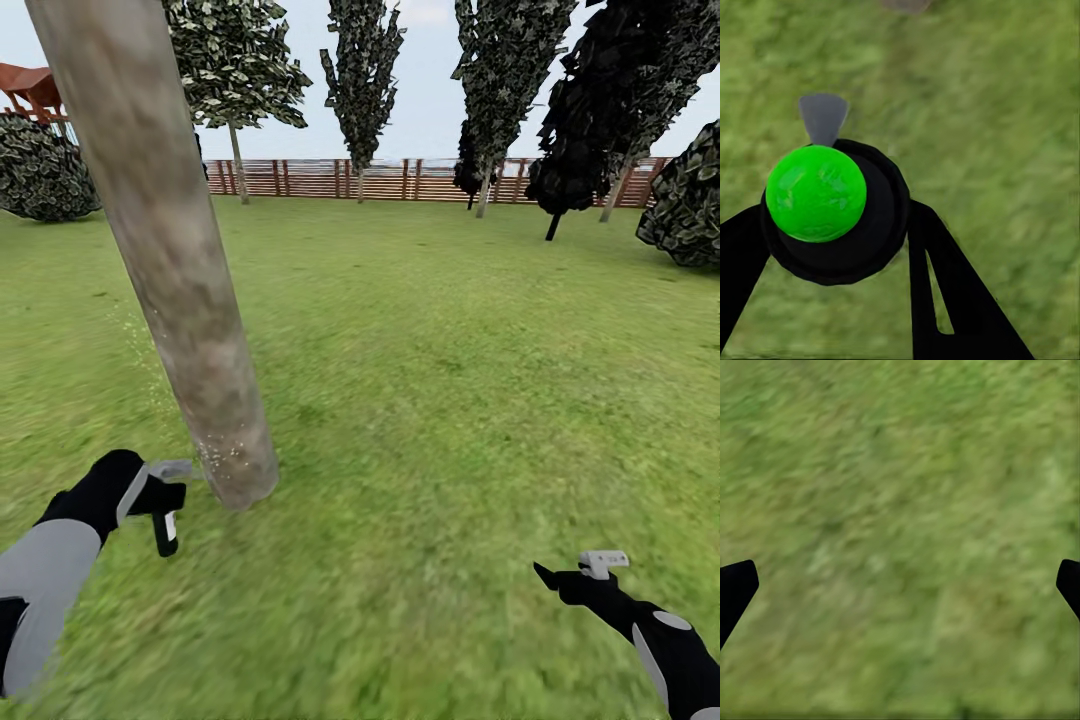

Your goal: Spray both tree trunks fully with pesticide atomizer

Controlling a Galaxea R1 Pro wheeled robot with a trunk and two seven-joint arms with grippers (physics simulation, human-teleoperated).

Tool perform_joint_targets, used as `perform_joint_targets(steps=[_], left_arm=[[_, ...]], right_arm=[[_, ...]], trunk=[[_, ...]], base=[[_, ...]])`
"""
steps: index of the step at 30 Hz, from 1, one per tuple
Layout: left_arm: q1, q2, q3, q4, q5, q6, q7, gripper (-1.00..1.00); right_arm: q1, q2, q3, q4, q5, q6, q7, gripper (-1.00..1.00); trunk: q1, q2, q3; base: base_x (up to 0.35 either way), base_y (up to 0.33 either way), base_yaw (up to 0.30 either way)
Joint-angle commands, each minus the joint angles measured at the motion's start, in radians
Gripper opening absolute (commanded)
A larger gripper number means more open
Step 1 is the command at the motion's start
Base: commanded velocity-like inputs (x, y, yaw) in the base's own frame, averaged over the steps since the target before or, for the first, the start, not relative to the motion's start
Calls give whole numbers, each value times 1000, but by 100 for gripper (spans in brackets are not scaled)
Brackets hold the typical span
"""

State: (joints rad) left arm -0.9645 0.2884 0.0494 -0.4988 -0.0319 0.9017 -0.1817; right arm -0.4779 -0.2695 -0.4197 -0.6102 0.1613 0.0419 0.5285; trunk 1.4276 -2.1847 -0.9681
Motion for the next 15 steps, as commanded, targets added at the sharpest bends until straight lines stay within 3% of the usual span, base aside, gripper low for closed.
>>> perform_joint_targets(steps=[1, 4, 7, 12, 13, 15], left_arm=[[-45, 16, 3, -1, 10, 48, -5, -100], [-155, 34, 0, -1, 9, 96, -5, -100], [-164, 32, -3, 1, 9, 98, -5, -100], [-81, 27, 1, 7, 10, 56, -17, -100], [-37, 27, -2, 3, 10, 44, -47, -100], [-22, 31, -5, 2, 7, 40, -79, -100]], right_arm=[[-1, 1, -7, -2, 9, 5, 8, 100], [-1, 1, -6, -2, 10, 6, 8, 100], [-1, 1, -5, -2, 10, 6, 10, 100], [-1, 1, -5, 0, 10, 6, 10, 100], [-1, 2, -5, 0, 11, 6, 10, 100], [-1, 1, -5, 0, 11, 6, 10, 100]], trunk=[[0, 0, -1], [0, 0, -1], [0, 0, -1], [0, 0, -1], [0, 0, -1], [0, 0, -1]], base=[[-2, 1, 0], [0, 0, 0], [0, 0, 0], [0, 0, 0], [0, 0, 0], [0, 0, 0]])
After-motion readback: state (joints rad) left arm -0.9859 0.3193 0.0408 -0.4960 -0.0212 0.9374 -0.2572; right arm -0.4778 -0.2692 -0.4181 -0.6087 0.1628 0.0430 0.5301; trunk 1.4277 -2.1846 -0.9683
